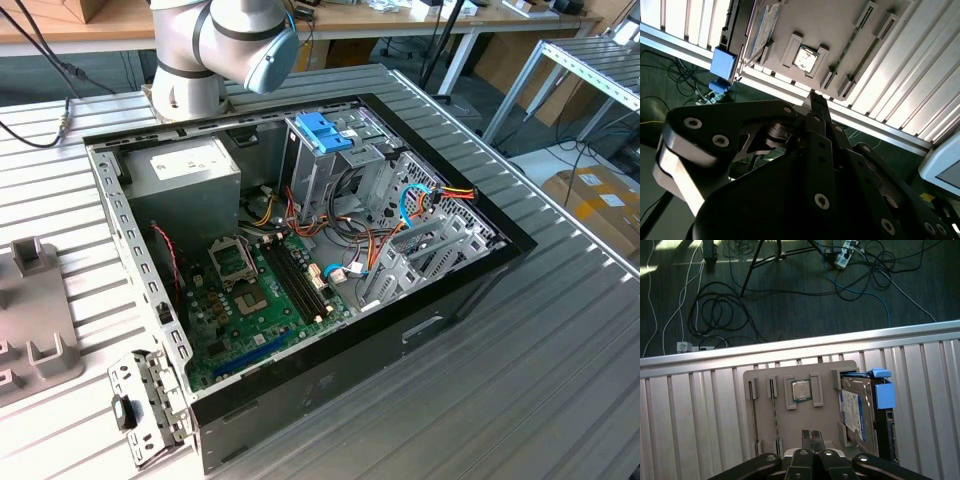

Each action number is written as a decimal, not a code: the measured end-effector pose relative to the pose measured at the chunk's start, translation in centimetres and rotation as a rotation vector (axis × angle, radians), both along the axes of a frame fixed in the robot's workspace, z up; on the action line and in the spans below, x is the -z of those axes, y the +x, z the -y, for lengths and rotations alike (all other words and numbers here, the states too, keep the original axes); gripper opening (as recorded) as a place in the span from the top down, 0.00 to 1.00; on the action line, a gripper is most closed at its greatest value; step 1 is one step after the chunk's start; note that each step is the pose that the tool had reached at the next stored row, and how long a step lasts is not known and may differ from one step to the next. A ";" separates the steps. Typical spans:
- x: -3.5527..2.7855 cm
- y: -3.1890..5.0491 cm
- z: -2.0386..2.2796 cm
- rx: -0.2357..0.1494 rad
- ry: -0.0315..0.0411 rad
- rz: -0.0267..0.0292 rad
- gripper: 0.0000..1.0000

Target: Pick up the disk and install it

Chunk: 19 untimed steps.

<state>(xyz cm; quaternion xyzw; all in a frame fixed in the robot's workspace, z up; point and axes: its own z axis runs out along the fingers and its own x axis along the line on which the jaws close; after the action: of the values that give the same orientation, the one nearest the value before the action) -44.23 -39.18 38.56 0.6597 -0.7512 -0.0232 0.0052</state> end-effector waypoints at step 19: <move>0.00 0.00 -0.15 -0.002 0.0000 0.0000 0.64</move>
<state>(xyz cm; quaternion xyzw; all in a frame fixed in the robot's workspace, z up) -44.23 -39.02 38.55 0.6603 -0.7506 -0.0231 0.0052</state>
